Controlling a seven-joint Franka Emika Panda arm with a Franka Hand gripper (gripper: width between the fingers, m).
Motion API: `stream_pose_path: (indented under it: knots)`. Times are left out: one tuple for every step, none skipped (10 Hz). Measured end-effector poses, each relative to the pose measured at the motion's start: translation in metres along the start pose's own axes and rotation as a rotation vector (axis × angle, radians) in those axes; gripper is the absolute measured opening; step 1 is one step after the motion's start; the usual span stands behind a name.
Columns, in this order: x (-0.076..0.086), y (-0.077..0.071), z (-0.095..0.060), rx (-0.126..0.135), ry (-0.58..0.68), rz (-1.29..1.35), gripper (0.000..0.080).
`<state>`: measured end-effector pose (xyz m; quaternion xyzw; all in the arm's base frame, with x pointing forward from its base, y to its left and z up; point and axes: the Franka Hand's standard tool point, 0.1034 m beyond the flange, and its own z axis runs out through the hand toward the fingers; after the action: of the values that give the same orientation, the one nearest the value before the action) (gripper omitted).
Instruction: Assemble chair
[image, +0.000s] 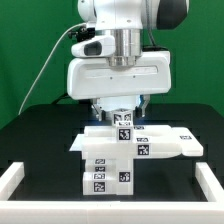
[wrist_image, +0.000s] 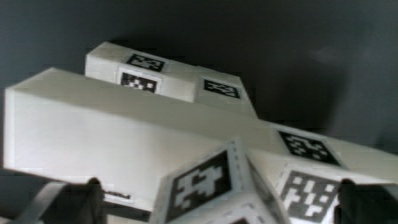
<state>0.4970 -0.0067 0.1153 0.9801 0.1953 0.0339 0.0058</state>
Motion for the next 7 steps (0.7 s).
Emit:
stream_pose_path:
  knots:
    - [0.0039,-0.0063,-0.0003,-0.002,0.000,-0.010,0.0649]
    - [0.0027,-0.0042,0.0001,-0.003,-0.001,0.005,0.0649]
    - [0.0024,-0.0037,0.0001,-0.003,-0.002,0.005,0.0634]
    - [0.0026,-0.0042,0.0002,-0.001,-0.001,0.043,0.0634]
    - [0.0026,-0.0045,0.0003,0.000,-0.001,0.124,0.0450]
    - [0.0027,-0.0045,0.0003,-0.001,0.000,0.163,0.0278]
    - [0.0027,-0.0046,0.0004,0.001,0.000,0.246,0.0278]
